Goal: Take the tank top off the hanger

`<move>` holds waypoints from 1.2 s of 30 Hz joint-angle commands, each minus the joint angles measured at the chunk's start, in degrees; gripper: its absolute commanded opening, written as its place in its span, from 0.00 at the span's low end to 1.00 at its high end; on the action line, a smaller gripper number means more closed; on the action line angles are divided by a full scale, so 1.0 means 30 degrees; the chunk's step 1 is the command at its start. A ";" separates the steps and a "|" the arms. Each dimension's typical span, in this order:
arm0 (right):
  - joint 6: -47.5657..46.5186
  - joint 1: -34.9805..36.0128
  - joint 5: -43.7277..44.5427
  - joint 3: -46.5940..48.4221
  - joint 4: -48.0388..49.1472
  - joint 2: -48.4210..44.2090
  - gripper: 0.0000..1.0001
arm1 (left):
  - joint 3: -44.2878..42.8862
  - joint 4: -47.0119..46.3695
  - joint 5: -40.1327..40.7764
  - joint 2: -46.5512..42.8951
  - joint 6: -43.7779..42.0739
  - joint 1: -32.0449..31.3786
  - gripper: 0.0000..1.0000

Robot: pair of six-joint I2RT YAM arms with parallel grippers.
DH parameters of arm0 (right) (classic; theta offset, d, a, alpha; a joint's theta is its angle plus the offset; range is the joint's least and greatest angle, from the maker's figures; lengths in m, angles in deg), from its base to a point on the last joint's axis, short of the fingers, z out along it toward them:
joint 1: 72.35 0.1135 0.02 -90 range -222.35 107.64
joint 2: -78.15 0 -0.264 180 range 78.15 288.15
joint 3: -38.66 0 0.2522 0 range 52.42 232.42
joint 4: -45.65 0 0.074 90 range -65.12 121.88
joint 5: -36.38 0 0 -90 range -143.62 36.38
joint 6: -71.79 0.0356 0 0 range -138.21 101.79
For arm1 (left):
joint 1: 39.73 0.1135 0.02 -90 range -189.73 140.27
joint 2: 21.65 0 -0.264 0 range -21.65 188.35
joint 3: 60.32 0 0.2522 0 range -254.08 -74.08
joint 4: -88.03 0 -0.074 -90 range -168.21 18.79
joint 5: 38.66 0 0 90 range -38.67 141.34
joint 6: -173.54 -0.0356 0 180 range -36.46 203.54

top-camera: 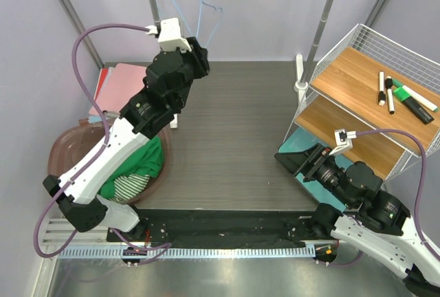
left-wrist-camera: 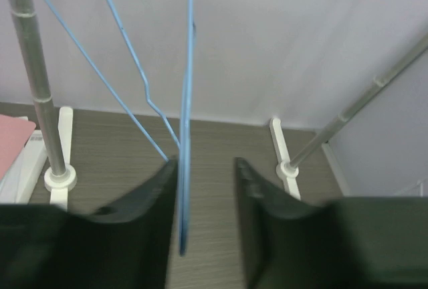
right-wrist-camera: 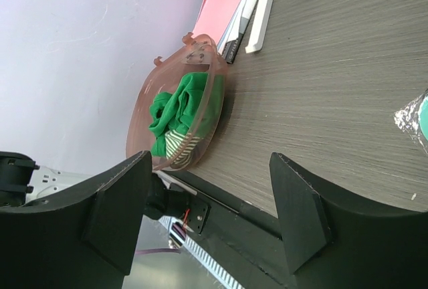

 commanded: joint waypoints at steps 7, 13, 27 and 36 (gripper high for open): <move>-0.0006 0.0048 0.0103 -0.0354 0.0714 -0.0144 0.77 | 0.2920 0.1501 -0.5300 -0.3526 0.2668 0.0042 0.75; -0.1819 0.0019 -0.1068 -0.0529 0.1766 0.0765 0.78 | 0.5087 0.2059 -0.9520 -0.5287 0.3488 0.0042 0.81; -0.2967 0.0019 -0.7192 -0.4129 0.9847 0.4714 0.79 | 1.6504 -0.0518 -1.5270 -1.1902 0.5890 0.0013 0.82; -0.1096 0.0019 -0.7632 -0.8079 1.6903 0.6449 0.80 | 2.3453 -0.2450 -1.5356 -1.7150 0.9165 0.0041 0.82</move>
